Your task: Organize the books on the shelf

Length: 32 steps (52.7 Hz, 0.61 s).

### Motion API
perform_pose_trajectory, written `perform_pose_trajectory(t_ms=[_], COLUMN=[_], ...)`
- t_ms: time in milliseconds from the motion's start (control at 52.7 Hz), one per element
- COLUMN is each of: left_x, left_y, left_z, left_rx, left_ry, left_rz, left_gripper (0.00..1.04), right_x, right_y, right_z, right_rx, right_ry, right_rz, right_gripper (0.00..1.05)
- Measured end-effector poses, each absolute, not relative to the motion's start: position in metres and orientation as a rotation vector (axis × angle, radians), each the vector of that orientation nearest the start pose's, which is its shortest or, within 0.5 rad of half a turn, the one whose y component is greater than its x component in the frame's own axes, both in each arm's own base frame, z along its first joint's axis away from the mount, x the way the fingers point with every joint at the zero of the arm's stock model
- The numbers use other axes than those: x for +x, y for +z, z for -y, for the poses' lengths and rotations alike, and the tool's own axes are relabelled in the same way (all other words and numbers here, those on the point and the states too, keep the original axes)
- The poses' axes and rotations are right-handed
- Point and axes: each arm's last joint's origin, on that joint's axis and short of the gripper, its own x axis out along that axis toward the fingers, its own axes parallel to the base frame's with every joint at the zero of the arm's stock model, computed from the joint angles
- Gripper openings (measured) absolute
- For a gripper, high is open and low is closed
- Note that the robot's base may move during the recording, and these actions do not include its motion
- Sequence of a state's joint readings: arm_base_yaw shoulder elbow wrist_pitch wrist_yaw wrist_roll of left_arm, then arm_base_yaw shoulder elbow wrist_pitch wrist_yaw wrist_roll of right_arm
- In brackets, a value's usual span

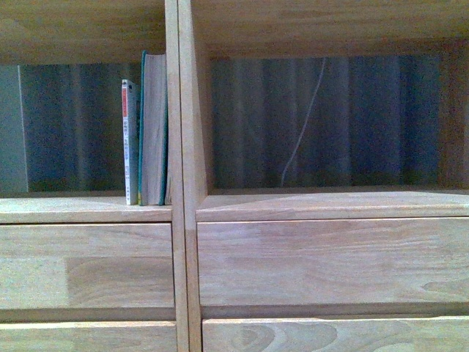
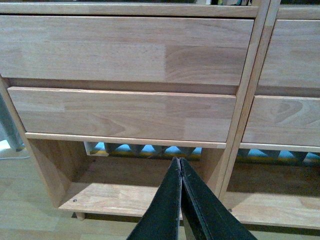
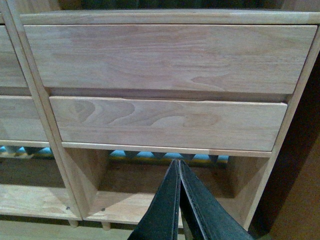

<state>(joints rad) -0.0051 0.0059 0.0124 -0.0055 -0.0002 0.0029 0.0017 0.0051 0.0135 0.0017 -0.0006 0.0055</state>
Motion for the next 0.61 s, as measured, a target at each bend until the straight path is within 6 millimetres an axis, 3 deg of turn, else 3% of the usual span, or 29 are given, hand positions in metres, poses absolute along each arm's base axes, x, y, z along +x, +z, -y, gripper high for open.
perform_pose_trajectory(t_ms=[57,399,607], left_x=[0.0973,0.0973,0.0973], left_y=[0.1667,0.1667,0.1667], left_z=[0.0005,0.0005,0.0005], left_rx=[0.002,0.002,0.002], left_ry=[-0.005,-0.005,-0.005], left_rz=[0.001,0.001,0.001], left_gripper=[0.10,0.68,0.99], right_x=[0.0972,0.0972,0.0972], right_y=[0.1679,0.1679,0.1679], right_z=[-0.0002,-0.0002,-0.0002], right_rx=[0.003,0.004,0.004], right_ry=[0.002,0.002,0.002], right_rz=[0.010,0.010,0.010], right_gripper=[0.05,0.61,0.93])
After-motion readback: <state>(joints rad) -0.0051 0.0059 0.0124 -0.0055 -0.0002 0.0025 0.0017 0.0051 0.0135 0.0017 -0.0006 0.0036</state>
